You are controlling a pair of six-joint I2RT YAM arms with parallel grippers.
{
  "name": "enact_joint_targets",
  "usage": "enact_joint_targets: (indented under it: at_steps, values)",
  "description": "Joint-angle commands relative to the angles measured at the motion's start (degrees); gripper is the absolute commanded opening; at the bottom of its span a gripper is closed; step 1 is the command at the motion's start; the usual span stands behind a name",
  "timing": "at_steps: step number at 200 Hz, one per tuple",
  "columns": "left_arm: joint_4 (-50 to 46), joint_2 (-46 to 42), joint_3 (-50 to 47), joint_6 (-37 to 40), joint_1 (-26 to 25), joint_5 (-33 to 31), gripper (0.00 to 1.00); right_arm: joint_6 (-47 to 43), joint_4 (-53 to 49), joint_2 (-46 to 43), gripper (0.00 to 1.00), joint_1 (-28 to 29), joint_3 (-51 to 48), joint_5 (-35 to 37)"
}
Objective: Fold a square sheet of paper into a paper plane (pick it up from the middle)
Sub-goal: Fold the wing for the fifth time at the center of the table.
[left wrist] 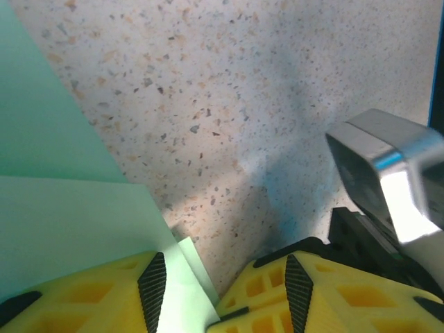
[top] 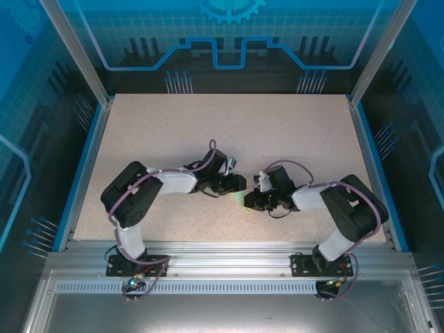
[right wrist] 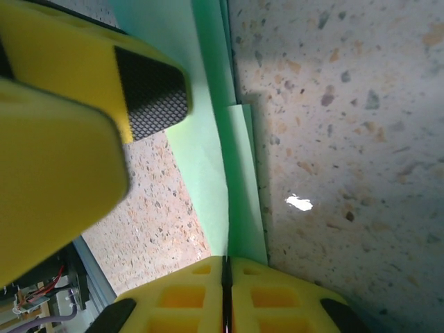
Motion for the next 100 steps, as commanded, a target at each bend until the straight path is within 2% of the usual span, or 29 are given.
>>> enact_joint_targets:
  at_steps: [1,51,66,88,100]
  values:
    - [-2.31,1.93,1.06,1.72,-0.27,0.59,0.51,-0.45,-3.8,-2.03,0.12,0.16,-0.57,1.7]
    - [-2.44,2.2,1.44,2.11,-0.27,0.72,0.51,-2.39,-10.58,-6.17,0.24,0.16,1.61,4.43]
    - [-2.52,2.33,1.61,2.34,-0.3,0.88,0.51,-3.47,-13.38,-6.36,0.3,0.25,2.61,5.61]
    - [-2.44,2.59,1.73,2.49,-0.32,1.1,0.51,-4.95,-15.43,-5.0,0.3,0.25,4.28,5.43]
    - [-2.56,2.94,1.96,2.69,-0.3,1.46,0.51,-5.33,-16.05,-3.79,0.26,0.27,4.96,5.09]
